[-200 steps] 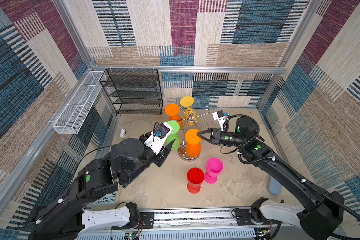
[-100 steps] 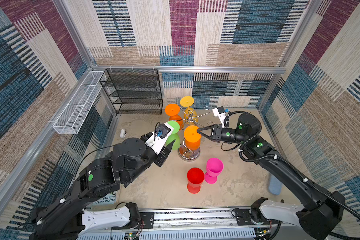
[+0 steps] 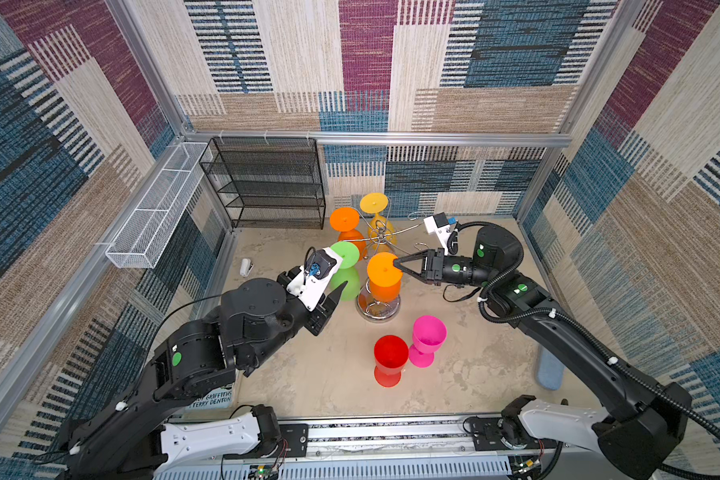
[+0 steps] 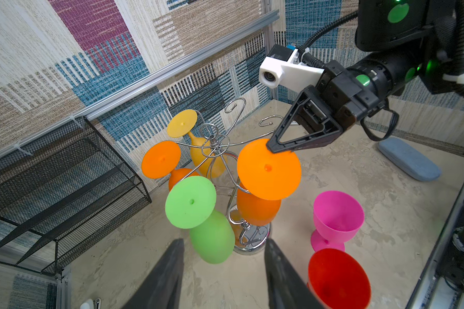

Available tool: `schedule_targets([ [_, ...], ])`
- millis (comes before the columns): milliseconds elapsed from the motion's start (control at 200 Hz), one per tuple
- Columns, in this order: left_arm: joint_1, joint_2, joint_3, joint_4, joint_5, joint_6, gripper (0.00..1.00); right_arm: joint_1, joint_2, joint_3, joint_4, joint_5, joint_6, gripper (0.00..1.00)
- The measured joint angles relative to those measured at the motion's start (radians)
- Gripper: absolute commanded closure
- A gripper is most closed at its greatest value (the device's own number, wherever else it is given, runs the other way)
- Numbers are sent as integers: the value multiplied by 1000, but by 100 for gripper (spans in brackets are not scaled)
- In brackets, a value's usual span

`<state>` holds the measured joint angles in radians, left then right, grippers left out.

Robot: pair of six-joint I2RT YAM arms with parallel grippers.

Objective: Take the wine glass off the wine glass rack
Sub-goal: 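Close the right gripper on the orange glass foot on the rack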

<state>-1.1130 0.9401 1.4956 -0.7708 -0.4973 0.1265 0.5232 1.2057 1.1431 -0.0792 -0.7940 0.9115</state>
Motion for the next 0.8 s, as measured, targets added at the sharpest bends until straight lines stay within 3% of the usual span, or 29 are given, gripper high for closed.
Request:
schedule_targets([
  [796,31,-23,-32,3,11,-2,49,27,108,113,-37,-6,-24,100],
])
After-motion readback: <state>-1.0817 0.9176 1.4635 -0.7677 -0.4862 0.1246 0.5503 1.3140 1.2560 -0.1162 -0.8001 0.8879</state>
